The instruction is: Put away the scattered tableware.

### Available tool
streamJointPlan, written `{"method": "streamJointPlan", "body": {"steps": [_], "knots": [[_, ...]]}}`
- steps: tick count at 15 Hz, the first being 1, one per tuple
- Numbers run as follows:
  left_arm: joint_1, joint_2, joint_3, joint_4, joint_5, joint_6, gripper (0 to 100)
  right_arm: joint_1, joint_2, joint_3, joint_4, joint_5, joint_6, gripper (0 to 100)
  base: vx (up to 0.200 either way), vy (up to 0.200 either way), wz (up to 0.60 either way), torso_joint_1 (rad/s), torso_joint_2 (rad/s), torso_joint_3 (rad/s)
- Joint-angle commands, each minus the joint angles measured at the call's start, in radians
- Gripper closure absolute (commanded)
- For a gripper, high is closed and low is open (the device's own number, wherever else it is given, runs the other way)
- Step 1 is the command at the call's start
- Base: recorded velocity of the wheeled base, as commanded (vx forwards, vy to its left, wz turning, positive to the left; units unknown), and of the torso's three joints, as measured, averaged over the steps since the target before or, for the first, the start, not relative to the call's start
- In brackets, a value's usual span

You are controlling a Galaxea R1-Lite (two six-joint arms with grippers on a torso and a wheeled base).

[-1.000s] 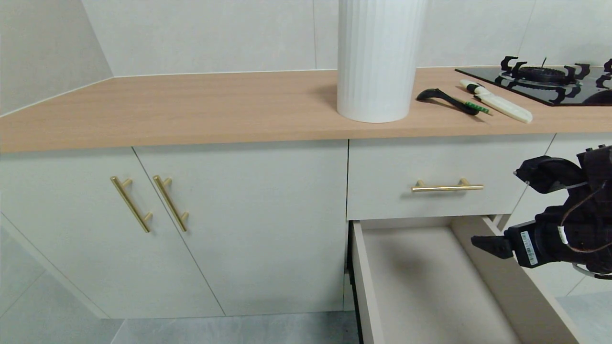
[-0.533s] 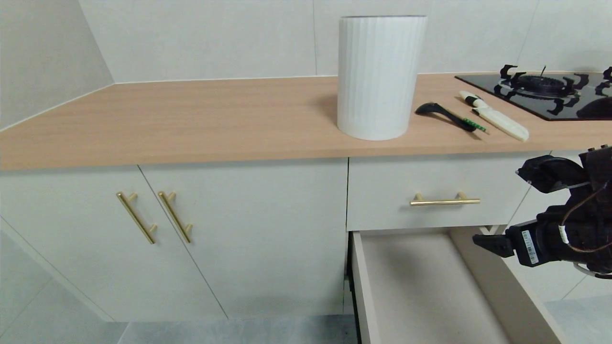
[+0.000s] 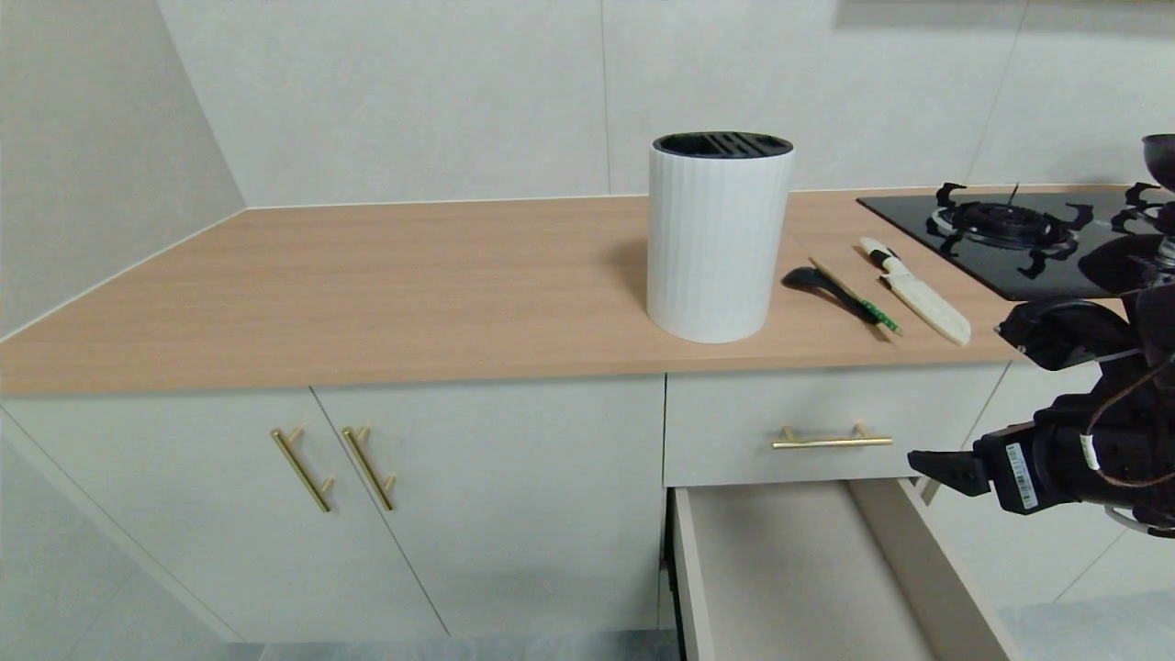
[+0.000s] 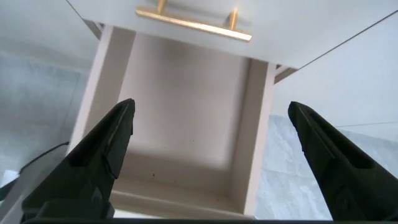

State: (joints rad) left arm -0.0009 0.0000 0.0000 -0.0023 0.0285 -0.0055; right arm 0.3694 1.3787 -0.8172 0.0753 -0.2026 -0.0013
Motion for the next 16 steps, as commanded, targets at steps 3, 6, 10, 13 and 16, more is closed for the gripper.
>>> {"method": "streamJointPlan", "body": {"steps": [3, 6, 10, 13, 16], "knots": [[-0.001, 0.002, 0.000, 0.001, 0.001, -0.001, 0, 0.000, 0.014, 0.000, 0.000, 0.000, 0.000, 0, 0.000, 0.000, 0.00, 0.191, -0.46, -0.271], [-0.001, 0.002, 0.000, 0.001, 0.001, -0.001, 0, -0.001, 0.054, 0.004, -0.052, 0.000, 0.007, 0, 0.000, 0.000, 0.00, 0.064, -0.16, -0.092], [-0.001, 0.002, 0.000, 0.001, 0.001, -0.001, 0, -0.018, 0.197, -0.108, -0.163, -0.003, 0.010, 0, 0.000, 0.000, 0.00, 0.000, 0.00, 0.000], [-0.001, 0.002, 0.000, 0.001, 0.001, -0.001, 0, -0.021, 0.280, -0.207, -0.166, -0.006, 0.141, 0, 0.000, 0.000, 0.00, 0.000, 0.00, 0.000], [-0.001, 0.002, 0.000, 0.001, 0.001, -0.001, 0, -0.055, 0.335, -0.211, -0.289, -0.064, 0.221, 0, 0.000, 0.000, 0.00, 0.000, 0.00, 0.000]]}}
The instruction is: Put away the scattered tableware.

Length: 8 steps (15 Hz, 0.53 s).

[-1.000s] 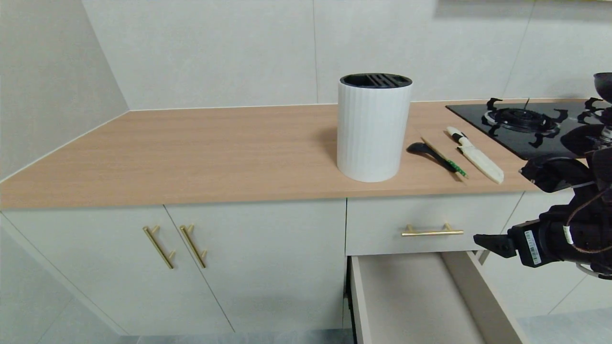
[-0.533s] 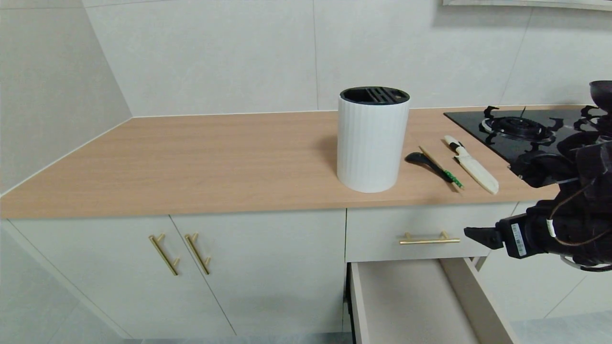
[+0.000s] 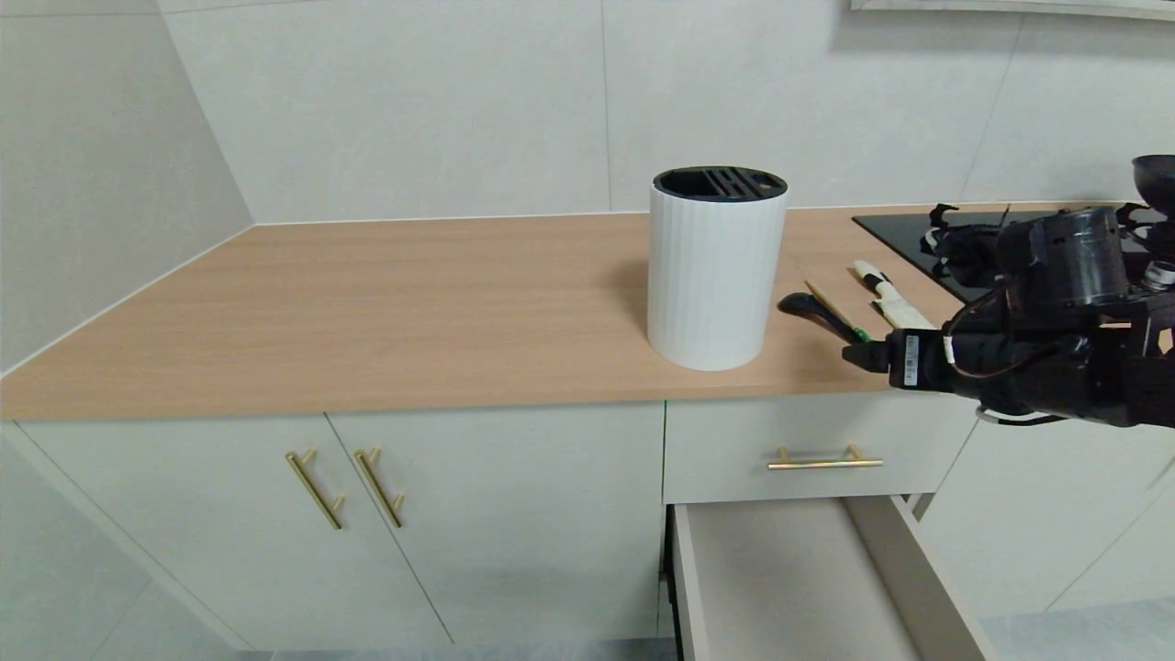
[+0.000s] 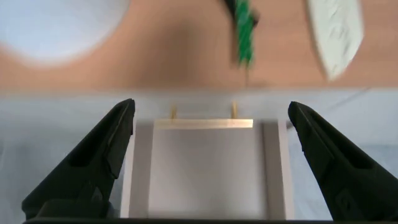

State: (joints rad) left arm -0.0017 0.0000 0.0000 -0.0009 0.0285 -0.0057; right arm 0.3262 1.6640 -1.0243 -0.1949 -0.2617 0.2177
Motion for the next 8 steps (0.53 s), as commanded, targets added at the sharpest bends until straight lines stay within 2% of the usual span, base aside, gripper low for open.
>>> {"method": "streamJointPlan", "body": {"steps": [1, 3, 8], "knots": [[0.000, 0.002, 0.000, -0.001, 0.001, 0.000, 0, -0.013, 0.065, 0.001, -0.066, -0.021, 0.002, 0, 0.000, 0.000, 0.00, 0.000, 0.00, 0.000], [0.000, 0.002, 0.000, -0.001, 0.001, 0.000, 0, -0.016, 0.100, 0.004, -0.126, -0.088, 0.002, 0, 0.000, 0.000, 0.00, 0.000, 0.00, 0.000], [0.000, 0.002, 0.000, -0.001, 0.001, 0.000, 0, -0.036, 0.132, 0.007, -0.153, -0.093, -0.004, 0, 0.000, 0.000, 0.00, 0.000, 0.00, 0.000]]}}
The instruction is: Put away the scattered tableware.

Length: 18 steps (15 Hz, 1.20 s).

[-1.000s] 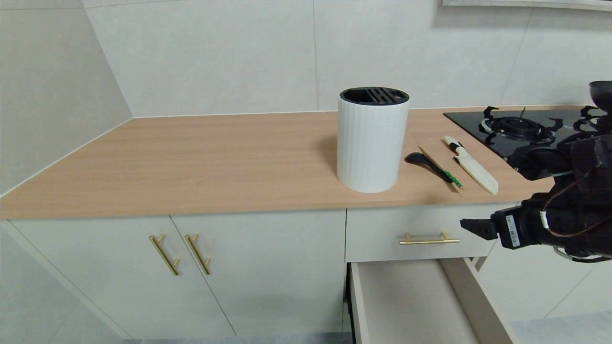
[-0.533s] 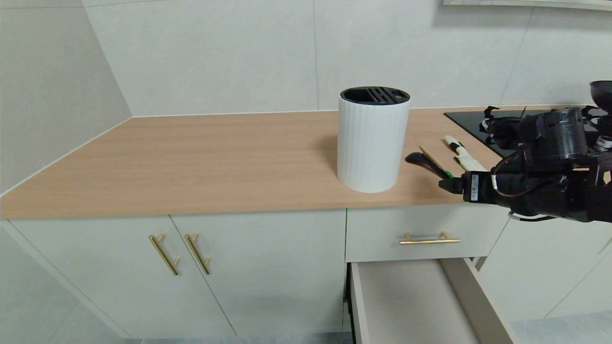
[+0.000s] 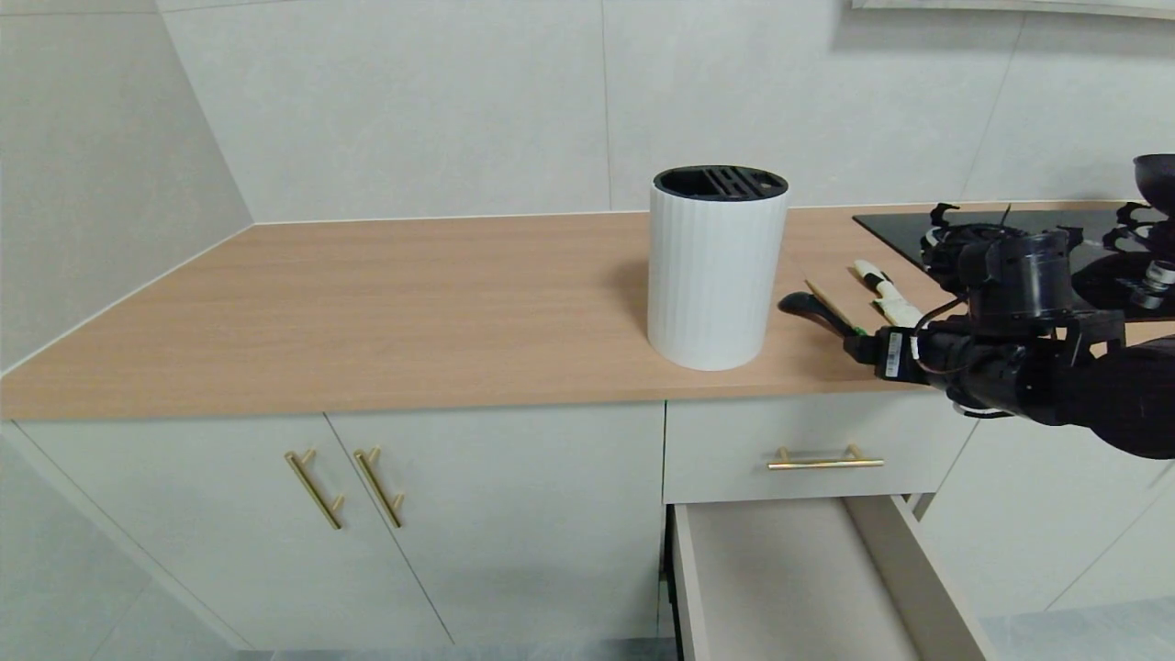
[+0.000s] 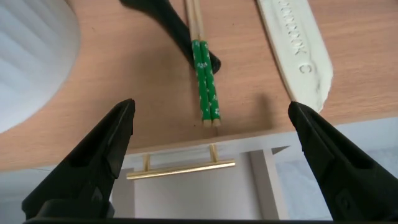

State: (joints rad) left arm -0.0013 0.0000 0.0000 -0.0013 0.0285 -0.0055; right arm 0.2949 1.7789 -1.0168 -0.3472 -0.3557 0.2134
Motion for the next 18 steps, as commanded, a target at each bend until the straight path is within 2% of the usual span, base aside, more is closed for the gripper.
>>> {"method": "streamJointPlan", "body": {"steps": [1, 16, 17, 18], "knots": [[0.000, 0.002, 0.000, 0.000, 0.001, -0.001, 0, -0.007, 0.022, 0.000, -0.007, 0.001, 0.000, 0, 0.000, 0.000, 0.00, 0.000, 0.00, 0.000], [0.000, 0.002, 0.000, 0.000, 0.001, -0.001, 0, -0.016, 0.076, 0.017, -0.105, 0.000, 0.000, 0, 0.000, 0.000, 0.00, 0.000, 0.00, 0.000], [0.000, 0.002, 0.000, 0.000, 0.001, -0.001, 0, -0.016, 0.077, 0.017, -0.108, 0.000, 0.000, 100, 0.000, 0.000, 0.00, 0.000, 0.00, 0.000], [0.000, 0.002, 0.000, 0.000, 0.001, -0.001, 0, -0.016, 0.080, 0.023, -0.122, 0.001, -0.002, 100, 0.000, 0.000, 0.00, 0.000, 0.00, 0.000]]}}
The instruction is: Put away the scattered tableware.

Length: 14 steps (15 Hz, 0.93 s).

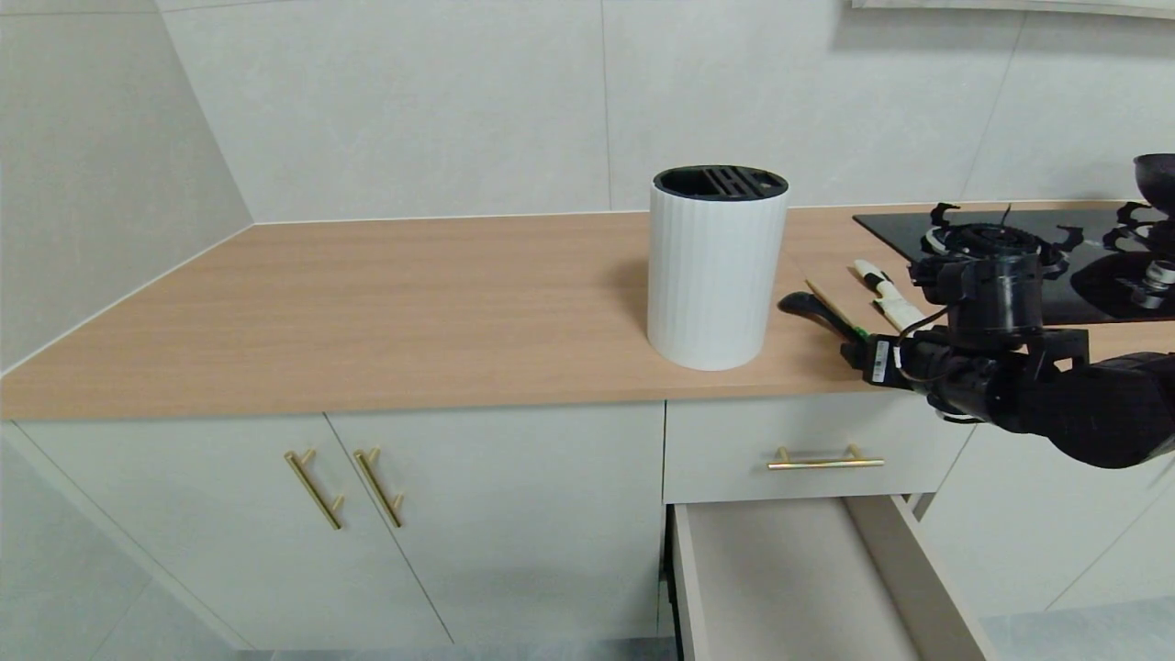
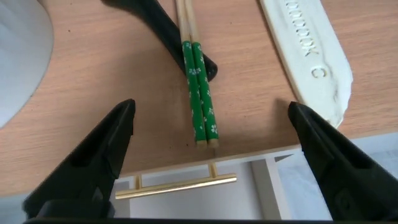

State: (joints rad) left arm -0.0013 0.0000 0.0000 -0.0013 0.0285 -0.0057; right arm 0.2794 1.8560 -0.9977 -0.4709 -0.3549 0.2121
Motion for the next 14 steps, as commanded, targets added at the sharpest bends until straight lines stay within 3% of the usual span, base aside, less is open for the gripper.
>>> {"method": "streamJointPlan", "body": {"steps": [1, 11, 14], "knots": [[0.000, 0.002, 0.000, 0.000, 0.001, 0.000, 0, 0.001, 0.008, 0.004, -0.009, 0.001, 0.000, 100, 0.000, 0.000, 0.00, 0.000, 0.00, 0.000], [0.000, 0.002, 0.000, 0.000, 0.001, 0.000, 0, 0.001, -0.026, 0.016, -0.014, -0.001, -0.002, 100, 0.000, 0.000, 0.00, 0.000, 0.00, 0.000], [0.000, 0.002, 0.000, 0.000, 0.001, 0.000, 0, 0.011, -0.136, 0.045, 0.009, 0.025, -0.007, 100, 0.000, 0.000, 0.00, 0.000, 0.00, 0.000]]}}
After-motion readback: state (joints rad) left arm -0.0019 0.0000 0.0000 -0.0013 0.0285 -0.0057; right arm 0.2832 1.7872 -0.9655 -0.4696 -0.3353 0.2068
